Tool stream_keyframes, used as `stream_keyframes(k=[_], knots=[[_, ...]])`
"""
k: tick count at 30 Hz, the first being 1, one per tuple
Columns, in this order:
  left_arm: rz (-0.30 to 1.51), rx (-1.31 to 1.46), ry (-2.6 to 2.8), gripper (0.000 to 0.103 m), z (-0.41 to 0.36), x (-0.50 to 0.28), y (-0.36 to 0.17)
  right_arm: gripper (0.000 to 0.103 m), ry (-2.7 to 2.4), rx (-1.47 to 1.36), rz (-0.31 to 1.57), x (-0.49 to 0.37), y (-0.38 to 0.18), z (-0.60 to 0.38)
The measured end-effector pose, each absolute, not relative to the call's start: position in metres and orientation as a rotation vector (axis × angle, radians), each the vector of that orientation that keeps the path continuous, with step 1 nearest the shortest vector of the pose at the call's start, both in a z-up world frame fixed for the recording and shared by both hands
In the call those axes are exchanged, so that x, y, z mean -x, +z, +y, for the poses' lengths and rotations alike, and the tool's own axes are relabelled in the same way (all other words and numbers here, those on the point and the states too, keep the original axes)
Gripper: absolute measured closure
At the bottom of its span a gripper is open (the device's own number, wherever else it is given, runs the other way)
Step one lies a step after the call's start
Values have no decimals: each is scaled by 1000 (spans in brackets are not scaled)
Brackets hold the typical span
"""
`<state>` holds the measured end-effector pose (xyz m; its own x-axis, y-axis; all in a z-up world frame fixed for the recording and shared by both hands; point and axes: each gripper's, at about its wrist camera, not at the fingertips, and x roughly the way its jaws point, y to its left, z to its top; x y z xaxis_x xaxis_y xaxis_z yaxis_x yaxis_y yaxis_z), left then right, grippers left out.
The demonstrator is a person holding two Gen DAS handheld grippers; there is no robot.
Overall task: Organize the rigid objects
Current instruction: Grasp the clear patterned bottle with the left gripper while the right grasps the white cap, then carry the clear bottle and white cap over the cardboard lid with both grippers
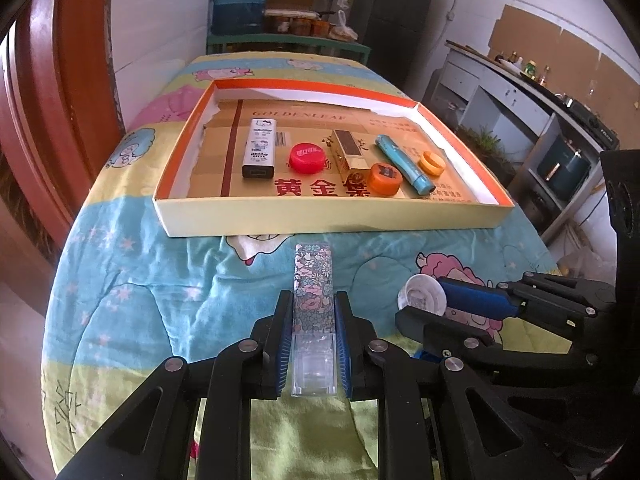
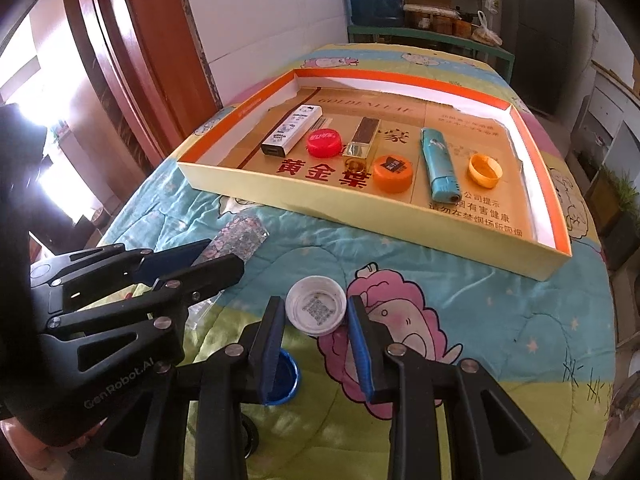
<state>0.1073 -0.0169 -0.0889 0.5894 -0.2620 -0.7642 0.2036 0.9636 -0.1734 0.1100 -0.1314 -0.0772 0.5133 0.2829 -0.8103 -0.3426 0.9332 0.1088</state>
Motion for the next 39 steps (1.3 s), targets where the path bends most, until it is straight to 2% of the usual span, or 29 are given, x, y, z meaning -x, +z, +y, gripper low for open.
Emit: stream_keyframes(k=[39], knots=[[826, 73, -277, 83, -14, -114, -52, 72, 355, 18, 864, -111, -41, -156]])
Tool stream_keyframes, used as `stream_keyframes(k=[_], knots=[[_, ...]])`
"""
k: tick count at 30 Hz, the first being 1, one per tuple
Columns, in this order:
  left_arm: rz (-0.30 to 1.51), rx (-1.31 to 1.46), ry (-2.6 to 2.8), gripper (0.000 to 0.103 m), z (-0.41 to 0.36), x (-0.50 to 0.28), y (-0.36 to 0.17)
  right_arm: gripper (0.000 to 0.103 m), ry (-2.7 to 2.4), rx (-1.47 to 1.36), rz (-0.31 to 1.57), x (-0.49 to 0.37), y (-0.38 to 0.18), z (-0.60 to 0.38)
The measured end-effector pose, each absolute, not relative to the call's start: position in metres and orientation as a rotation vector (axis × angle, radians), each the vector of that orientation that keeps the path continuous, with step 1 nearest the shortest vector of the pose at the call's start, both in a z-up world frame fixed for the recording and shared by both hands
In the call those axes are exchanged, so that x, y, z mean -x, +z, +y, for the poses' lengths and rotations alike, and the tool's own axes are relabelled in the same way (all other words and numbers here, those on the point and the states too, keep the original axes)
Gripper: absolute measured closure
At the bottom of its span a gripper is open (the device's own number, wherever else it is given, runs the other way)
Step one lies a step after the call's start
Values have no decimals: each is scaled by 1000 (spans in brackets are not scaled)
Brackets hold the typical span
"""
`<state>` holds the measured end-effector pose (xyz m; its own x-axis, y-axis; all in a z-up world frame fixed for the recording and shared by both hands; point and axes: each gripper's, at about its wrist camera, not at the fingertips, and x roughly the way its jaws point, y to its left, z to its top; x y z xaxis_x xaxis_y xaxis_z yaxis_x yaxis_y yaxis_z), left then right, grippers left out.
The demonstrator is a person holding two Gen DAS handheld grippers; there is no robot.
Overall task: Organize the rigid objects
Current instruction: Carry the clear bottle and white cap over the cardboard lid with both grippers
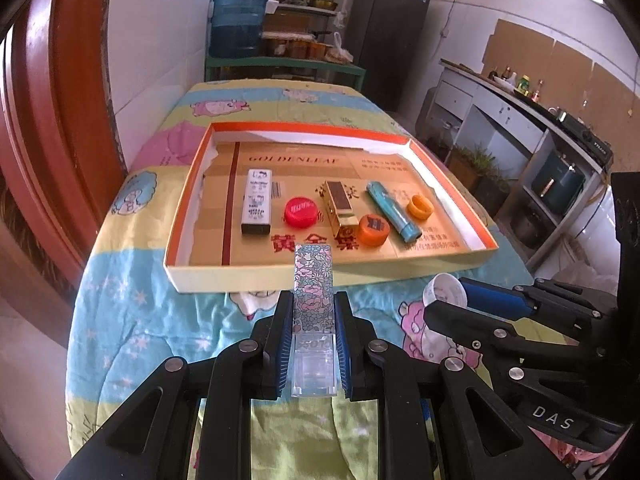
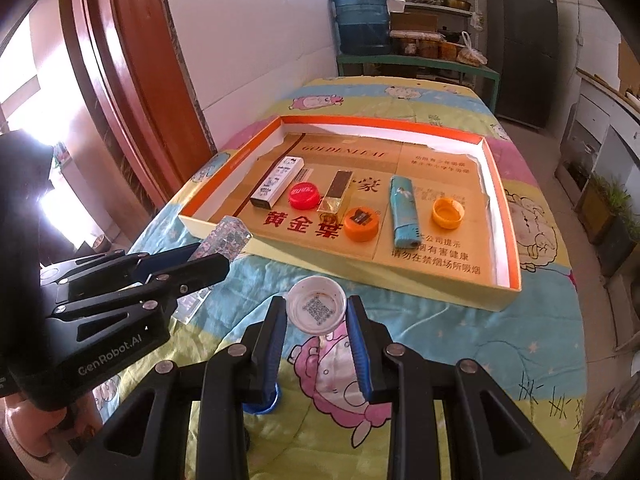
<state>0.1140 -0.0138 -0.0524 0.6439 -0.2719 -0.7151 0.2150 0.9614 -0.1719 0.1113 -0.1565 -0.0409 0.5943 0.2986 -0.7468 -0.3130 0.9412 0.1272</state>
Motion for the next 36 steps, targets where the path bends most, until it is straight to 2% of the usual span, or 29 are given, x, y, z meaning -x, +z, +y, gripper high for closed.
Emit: stream_keyframes(k=[36], knots=[[783, 71, -289, 83, -29, -194, -33, 72, 315, 3, 866, -177, -41, -178]])
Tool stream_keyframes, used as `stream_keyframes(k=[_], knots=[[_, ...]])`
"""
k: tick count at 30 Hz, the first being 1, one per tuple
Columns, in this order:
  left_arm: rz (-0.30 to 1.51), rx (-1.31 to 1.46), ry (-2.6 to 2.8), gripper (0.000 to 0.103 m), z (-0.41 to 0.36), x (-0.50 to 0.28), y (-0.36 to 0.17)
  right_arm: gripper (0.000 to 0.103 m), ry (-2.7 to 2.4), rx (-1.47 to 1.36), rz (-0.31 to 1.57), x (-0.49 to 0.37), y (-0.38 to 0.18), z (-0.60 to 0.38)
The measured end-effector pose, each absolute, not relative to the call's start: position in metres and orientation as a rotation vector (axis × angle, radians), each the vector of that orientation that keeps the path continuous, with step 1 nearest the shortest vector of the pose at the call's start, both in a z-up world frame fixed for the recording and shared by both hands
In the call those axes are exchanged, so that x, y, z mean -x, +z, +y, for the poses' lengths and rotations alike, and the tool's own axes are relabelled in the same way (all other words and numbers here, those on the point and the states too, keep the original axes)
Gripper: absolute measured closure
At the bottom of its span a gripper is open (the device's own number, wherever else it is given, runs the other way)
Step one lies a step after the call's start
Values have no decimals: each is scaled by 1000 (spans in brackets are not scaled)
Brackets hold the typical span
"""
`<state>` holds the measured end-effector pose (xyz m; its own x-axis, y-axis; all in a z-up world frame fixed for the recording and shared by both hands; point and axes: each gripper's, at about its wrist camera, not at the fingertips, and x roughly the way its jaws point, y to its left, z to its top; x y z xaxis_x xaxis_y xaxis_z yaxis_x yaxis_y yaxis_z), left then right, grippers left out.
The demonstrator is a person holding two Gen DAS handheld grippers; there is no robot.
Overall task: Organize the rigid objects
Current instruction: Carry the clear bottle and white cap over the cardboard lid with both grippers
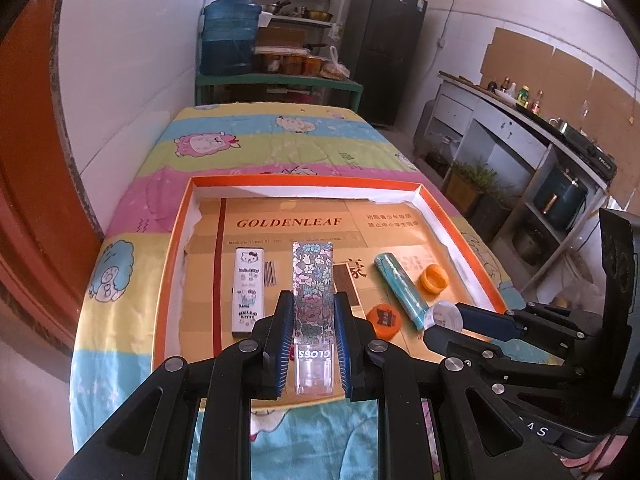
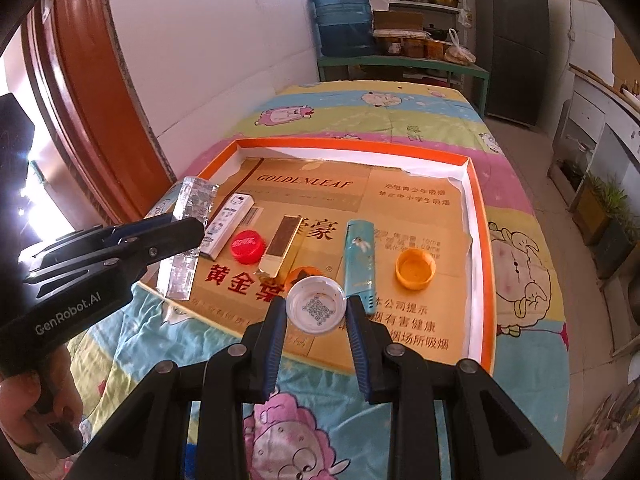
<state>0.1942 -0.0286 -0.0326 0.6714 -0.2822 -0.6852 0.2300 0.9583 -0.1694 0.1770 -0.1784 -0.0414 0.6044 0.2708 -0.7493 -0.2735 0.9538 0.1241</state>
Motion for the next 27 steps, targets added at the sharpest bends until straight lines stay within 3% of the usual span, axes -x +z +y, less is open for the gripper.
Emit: stream_keyframes(k=[27], knots=[[810, 106, -290, 83, -30, -226, -49, 72, 282, -44, 900, -210, -60, -199]])
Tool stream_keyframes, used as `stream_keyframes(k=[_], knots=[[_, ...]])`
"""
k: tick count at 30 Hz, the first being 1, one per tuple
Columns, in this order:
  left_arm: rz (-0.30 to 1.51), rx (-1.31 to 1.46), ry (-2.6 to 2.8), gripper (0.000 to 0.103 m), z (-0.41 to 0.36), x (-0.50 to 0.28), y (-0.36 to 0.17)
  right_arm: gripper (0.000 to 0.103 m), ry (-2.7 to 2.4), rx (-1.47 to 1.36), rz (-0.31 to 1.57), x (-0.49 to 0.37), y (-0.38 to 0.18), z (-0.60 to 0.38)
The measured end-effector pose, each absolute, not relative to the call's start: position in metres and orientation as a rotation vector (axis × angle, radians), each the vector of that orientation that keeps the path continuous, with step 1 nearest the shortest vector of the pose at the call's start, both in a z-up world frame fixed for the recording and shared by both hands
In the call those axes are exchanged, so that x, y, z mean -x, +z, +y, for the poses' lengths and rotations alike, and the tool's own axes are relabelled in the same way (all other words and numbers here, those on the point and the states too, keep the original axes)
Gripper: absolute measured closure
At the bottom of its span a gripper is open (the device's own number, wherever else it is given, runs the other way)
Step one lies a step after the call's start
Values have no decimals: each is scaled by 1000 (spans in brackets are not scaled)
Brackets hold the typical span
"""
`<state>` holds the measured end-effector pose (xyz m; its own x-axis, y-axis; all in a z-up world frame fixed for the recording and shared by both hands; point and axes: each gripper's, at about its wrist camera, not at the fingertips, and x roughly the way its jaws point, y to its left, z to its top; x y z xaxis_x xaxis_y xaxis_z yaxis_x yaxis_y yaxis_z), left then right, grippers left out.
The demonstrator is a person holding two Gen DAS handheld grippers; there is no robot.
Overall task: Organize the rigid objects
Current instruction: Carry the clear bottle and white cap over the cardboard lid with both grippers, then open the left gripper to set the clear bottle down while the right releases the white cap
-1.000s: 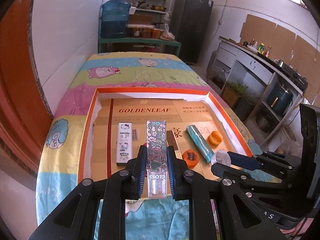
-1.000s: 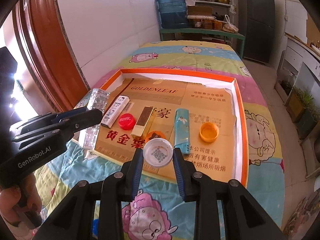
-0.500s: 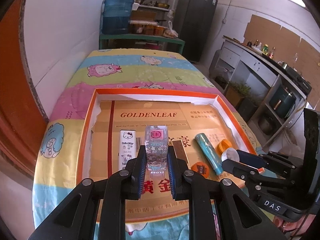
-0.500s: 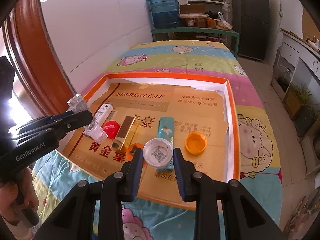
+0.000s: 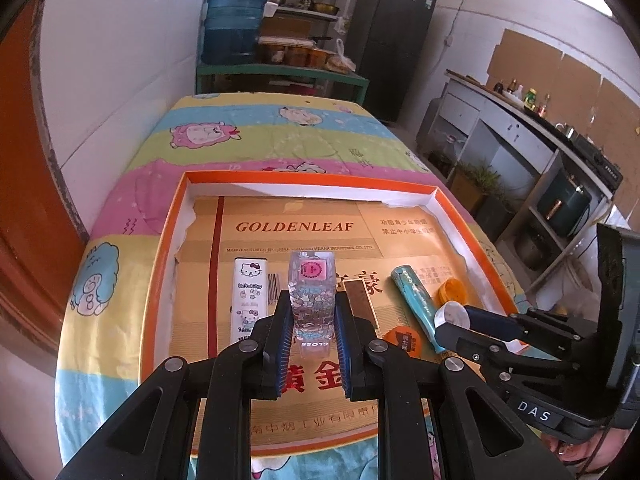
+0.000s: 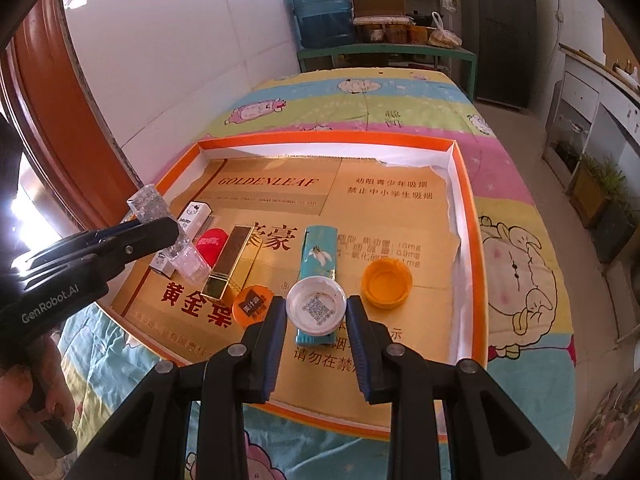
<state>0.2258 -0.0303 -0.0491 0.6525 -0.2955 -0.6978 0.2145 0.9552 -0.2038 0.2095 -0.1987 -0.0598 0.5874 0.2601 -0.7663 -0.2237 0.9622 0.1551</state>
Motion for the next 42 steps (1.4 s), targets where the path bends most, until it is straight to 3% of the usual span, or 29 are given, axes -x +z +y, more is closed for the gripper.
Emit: stream_keyframes(k=[10, 27, 42], knots=[[898, 110, -366, 83, -23, -201, -45, 72, 286, -48, 895, -202, -56, -202], [935, 6, -238, 80, -37, -247, -66, 72, 293, -58, 909, -204, -63, -201], [852, 103, -271, 79, -23, -234, -50, 72, 296, -20, 887, -208, -63, -195]])
